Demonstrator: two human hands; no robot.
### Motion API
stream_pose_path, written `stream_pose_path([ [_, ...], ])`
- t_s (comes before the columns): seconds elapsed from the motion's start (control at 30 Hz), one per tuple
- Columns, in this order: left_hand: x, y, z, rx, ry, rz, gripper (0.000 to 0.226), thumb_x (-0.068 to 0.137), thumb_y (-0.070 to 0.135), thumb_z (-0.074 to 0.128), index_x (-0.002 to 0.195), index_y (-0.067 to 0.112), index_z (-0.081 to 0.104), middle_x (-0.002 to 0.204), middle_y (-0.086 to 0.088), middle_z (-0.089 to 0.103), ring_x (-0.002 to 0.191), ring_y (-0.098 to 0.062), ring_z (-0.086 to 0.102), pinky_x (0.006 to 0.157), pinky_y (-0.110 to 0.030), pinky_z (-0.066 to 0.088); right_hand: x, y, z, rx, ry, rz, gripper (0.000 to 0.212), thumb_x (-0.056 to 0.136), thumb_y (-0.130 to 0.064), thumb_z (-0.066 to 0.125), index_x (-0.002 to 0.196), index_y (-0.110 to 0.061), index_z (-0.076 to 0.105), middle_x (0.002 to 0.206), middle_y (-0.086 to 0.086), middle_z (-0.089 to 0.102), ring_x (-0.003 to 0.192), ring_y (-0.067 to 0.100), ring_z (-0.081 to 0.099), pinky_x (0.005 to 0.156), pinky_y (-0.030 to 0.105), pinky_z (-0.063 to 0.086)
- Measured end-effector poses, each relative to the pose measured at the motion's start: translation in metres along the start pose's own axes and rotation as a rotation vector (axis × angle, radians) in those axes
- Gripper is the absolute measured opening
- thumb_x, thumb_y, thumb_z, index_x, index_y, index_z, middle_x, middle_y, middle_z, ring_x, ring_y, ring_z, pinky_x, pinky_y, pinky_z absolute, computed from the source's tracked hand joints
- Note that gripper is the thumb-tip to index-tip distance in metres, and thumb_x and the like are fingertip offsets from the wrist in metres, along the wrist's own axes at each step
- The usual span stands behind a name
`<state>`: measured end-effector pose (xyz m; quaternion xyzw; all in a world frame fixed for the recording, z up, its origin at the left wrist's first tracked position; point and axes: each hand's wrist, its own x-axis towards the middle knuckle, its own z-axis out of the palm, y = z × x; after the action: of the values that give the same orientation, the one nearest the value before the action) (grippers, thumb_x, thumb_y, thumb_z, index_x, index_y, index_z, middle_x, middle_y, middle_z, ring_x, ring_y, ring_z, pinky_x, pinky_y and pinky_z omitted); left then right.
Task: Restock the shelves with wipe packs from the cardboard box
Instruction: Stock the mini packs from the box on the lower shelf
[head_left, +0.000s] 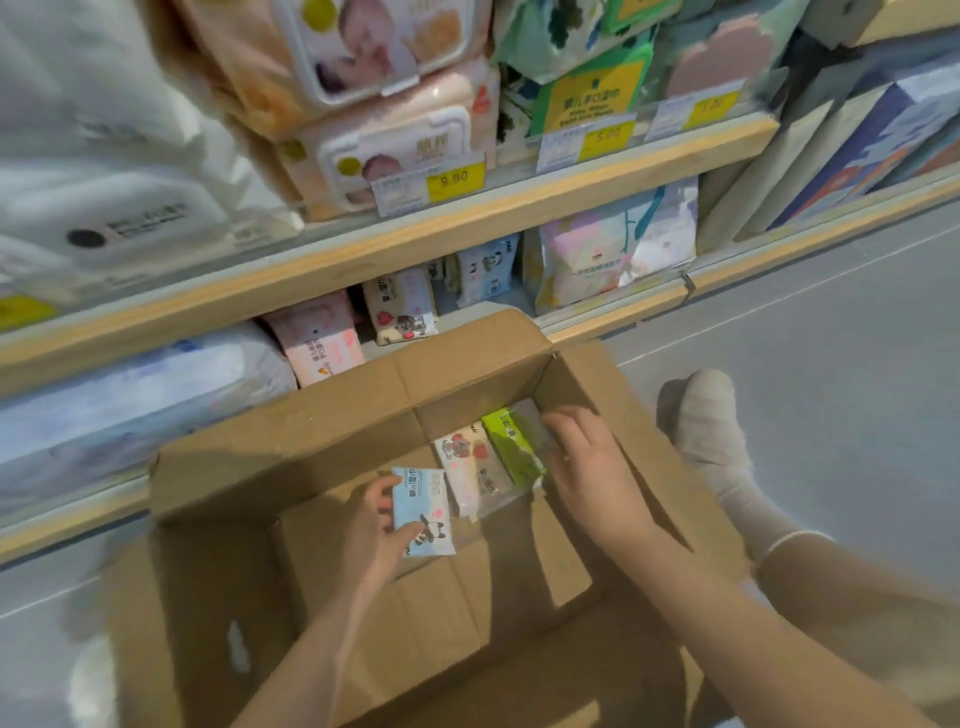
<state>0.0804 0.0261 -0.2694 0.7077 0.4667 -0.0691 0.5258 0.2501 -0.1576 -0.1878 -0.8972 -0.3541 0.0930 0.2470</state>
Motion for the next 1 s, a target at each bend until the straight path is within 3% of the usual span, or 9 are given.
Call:
stream_pose_path([
  [0.23,0.002,-0.022,-0.009,-0.006,0.015,0.019,0.062,0.075,0.008,0.075,0.125,0.025,0.043,0.115,0.003,0.058,0.089,-0.004,0.06,0.053,-0.015,0.052,0.024,0.016,0.078,0.037,-0.229,0.46,0.04,0.097,-0.014,0.042,0.137,-0.007,0.038,0.13,0.016,0.048,0.119,0.032,0.047,0.095,0.034,0.039],
  [0.37,0.007,-0.025,-0.01,0.028,0.013,0.035,0.06,0.076,0.006,0.074,0.126,0.023,0.044,0.107,0.007,0.055,0.085,0.001,0.058,0.054,-0.013,0.051,0.032,0.024,0.11,-0.047,-0.277,0.529,0.057,0.093,-0.004,0.043,0.146,-0.007,0.022,0.141,0.02,0.035,0.129,0.038,0.038,0.107,0.042,0.033],
  [0.5,0.012,-0.024,-0.015,0.058,0.014,0.031,0.06,0.077,0.006,0.074,0.125,0.024,0.045,0.104,0.007,0.056,0.08,0.007,0.054,0.056,-0.016,0.052,0.035,0.019,0.115,-0.027,-0.206,0.582,0.068,0.089,-0.004,0.052,0.147,-0.01,0.017,0.137,0.018,0.033,0.11,0.038,0.055,0.088,0.037,0.047],
  [0.6,0.008,-0.017,-0.018,0.033,0.025,0.045,0.059,0.076,0.007,0.075,0.124,0.024,0.046,0.1,0.009,0.055,0.082,0.005,0.055,0.06,-0.018,0.052,0.034,0.013,0.107,-0.107,-0.178,0.596,0.056,0.09,-0.013,0.054,0.141,-0.008,0.031,0.137,0.014,0.036,0.104,0.034,0.059,0.071,0.031,0.042],
  [0.67,0.003,-0.009,-0.02,0.007,0.039,0.071,0.062,0.074,0.008,0.076,0.125,0.026,0.045,0.102,0.008,0.056,0.085,0.001,0.057,0.065,-0.023,0.055,0.032,0.007,0.098,-0.137,-0.201,0.618,0.035,0.09,-0.015,0.053,0.124,-0.007,0.049,0.132,0.014,0.043,0.099,0.034,0.06,0.069,0.03,0.036],
  [0.77,-0.008,0.006,-0.024,-0.063,0.034,0.112,0.075,0.073,0.007,0.077,0.129,0.037,0.038,0.101,0.007,0.058,0.086,-0.006,0.06,0.064,-0.026,0.055,0.028,-0.001,0.08,-0.06,-0.162,0.578,0.018,0.089,-0.017,0.054,0.103,-0.006,0.057,0.116,0.013,0.052,0.096,0.034,0.059,0.067,0.029,0.033],
  [0.87,-0.021,0.023,-0.03,-0.142,0.006,0.152,0.087,0.071,0.0,0.077,0.133,0.04,0.03,0.098,0.002,0.058,0.087,-0.014,0.062,0.062,-0.029,0.057,0.03,-0.01,0.051,0.105,-0.1,0.517,0.015,0.085,-0.017,0.06,0.096,-0.008,0.061,0.093,0.006,0.049,0.085,0.029,0.056,0.063,0.027,0.032],
  [0.93,-0.029,0.035,-0.034,-0.176,0.0,0.157,0.08,0.072,-0.003,0.075,0.132,0.032,0.036,0.099,-0.001,0.061,0.087,-0.015,0.062,0.065,-0.029,0.057,0.036,-0.017,0.028,0.171,-0.089,0.455,0.013,0.085,-0.019,0.064,0.096,-0.012,0.063,0.089,0.0,0.048,0.077,0.02,0.051,0.057,0.024,0.033],
  [1.0,-0.032,0.047,-0.041,-0.171,0.0,0.173,0.057,0.074,-0.003,0.073,0.12,0.022,0.051,0.099,-0.002,0.064,0.088,-0.017,0.062,0.062,-0.024,0.055,0.044,-0.021,0.008,0.259,-0.088,0.383,0.015,0.083,-0.02,0.067,0.097,-0.013,0.065,0.091,0.002,0.056,0.079,0.018,0.054,0.058,0.02,0.036],
])
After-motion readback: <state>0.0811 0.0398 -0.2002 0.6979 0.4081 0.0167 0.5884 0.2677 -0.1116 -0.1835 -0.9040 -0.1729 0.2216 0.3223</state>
